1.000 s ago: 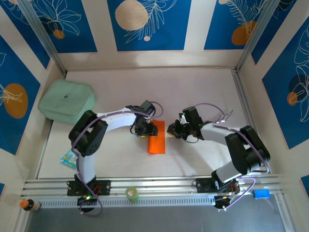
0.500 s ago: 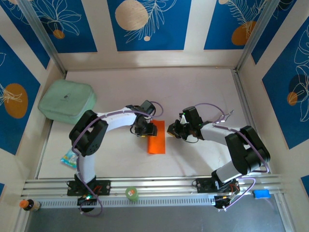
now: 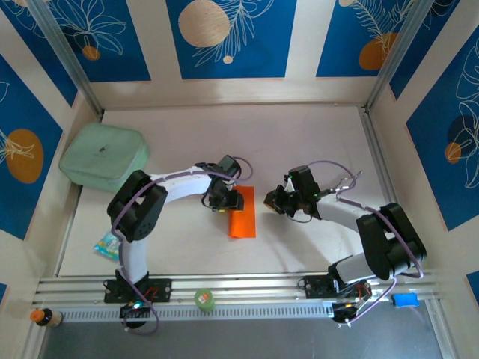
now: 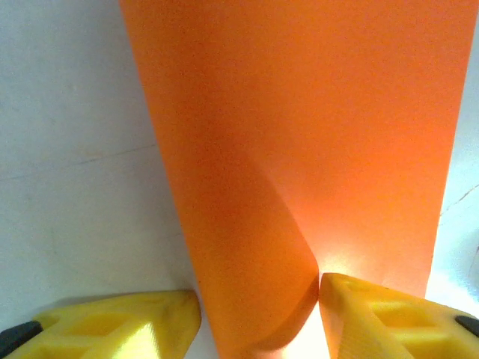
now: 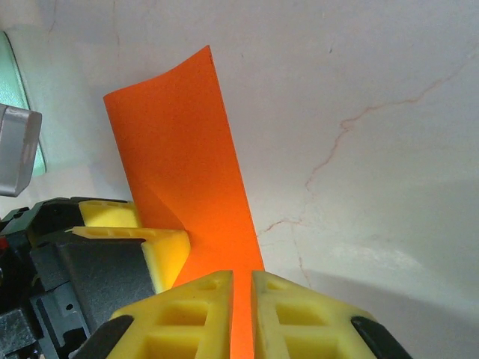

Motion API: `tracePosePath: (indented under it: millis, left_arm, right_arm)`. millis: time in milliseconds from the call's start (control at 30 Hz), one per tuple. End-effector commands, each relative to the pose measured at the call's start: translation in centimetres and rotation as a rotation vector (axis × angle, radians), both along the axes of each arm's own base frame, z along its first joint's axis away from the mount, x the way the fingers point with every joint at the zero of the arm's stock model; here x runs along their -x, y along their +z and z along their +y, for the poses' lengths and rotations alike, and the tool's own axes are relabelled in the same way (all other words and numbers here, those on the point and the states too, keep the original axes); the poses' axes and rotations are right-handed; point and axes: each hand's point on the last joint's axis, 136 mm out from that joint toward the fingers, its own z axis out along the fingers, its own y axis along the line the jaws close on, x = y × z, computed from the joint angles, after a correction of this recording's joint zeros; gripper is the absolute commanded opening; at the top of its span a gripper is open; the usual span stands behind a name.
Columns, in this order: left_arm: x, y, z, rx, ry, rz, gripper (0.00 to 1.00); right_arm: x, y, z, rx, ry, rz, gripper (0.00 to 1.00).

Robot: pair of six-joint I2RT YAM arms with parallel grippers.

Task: Fold a paper plane with a square sheet of paper (pick it up from the middle)
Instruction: First fold the square sheet of paper in half at the center of the table.

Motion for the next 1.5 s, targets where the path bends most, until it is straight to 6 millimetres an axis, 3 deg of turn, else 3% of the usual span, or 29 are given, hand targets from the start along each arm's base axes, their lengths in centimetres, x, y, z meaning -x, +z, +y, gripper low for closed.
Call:
tracePosePath:
  millis: [0,367,933,1267,1467]
  left_arm:
    - [0.3,-5.8,1.6,-0.106,-0.002,0.015,0.54]
    - [0.5,-5.1,1.9,-0.084,0.012,-0.004,0.46]
    - [-0.6,-2.9,1.5,0.08,0.101,-0.039,0.46]
    - [-0.7,-3.3,4.1,-0.097,0.05,-0.045,0.52]
    - [-0.9,-3.3,4.5,-0.136,0.025,-0.047,0.5]
  right_arm:
    - [0.5,-0.3,-0.2,-0.002,-0.008,0.023,0.14]
    - [0.5,-0.3,-0.7,0.002,-0.012,0.02,0.14]
    - [0.0,1.9,-3.2,-0.029,-0.055,-0.029,0.15]
    - [-0.1,1.6,-2.9,-0.049,-0.046,-0.016,0.15]
    - [-0.1,1.5,-2.8,-0.05,-0.045,-0.014,0.15]
